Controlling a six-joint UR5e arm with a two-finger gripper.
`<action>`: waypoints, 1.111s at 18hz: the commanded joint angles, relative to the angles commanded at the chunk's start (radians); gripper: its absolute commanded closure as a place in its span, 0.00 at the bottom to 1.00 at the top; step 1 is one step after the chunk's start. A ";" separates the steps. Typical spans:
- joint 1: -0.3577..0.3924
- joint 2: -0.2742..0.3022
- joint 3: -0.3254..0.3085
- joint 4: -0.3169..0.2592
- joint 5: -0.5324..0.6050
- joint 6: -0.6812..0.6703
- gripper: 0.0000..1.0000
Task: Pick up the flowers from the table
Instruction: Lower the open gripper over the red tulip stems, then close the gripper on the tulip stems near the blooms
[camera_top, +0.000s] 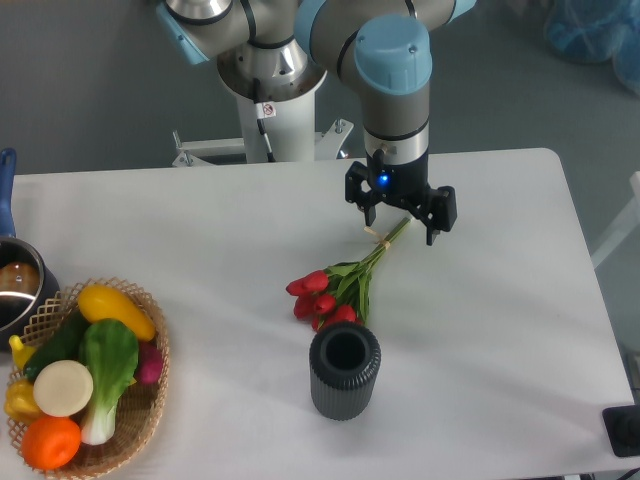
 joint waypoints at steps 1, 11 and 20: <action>0.000 0.000 -0.003 0.000 0.000 0.000 0.00; -0.011 -0.024 -0.095 0.125 0.000 -0.005 0.00; -0.060 -0.155 -0.140 0.199 0.009 0.055 0.00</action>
